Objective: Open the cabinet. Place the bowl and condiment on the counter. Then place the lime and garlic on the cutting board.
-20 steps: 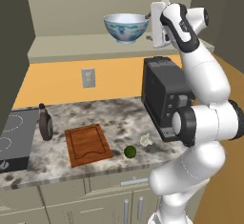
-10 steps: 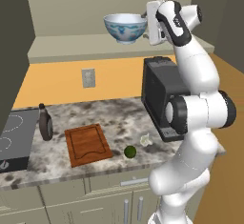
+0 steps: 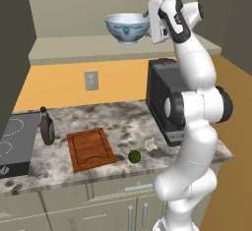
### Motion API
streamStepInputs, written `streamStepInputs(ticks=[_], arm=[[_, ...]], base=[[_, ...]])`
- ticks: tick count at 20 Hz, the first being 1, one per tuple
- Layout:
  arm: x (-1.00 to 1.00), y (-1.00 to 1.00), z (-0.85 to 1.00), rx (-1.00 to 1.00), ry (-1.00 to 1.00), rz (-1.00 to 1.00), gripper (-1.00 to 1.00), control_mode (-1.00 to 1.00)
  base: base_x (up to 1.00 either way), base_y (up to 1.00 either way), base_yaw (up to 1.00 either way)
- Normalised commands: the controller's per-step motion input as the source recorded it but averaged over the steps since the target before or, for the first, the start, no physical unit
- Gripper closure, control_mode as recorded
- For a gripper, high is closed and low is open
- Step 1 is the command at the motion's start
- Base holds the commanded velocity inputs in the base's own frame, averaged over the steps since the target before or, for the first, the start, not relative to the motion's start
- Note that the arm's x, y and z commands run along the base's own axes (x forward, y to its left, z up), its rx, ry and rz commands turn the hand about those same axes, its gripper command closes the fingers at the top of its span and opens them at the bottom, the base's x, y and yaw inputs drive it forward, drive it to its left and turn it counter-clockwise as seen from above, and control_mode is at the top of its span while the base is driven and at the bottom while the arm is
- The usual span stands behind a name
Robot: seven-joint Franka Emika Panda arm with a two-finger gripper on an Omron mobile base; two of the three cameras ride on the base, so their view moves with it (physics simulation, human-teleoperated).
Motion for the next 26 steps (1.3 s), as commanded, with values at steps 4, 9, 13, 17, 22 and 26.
streamStepInputs(ticks=[4, 9, 13, 17, 22, 26], arm=[[0.2, 0.04, -0.05, -0.01, 0.05, 0.02, 1.0, -1.0], [0.05, 0.16, -0.16, -0.04, 0.06, 0.02, 1.0, -1.0], [0.0, 0.01, -0.18, -0.03, 0.02, 0.02, 1.0, -1.0], [-0.31, 0.0, -0.01, -0.01, 0.0, 0.01, 1.0, -1.0], [-0.84, 0.05, 0.0, -0.03, -0.05, 0.0, 1.0, -1.0], [-1.0, 0.31, 0.0, -0.09, -0.15, 0.0, 1.0, -1.0]], base=[[0.0, 0.0, 0.0], [0.0, 0.0, 0.0], [0.0, 0.0, 0.0], [0.0, 0.0, 0.0], [0.0, 0.0, 0.0], [0.0, 0.0, 0.0]])
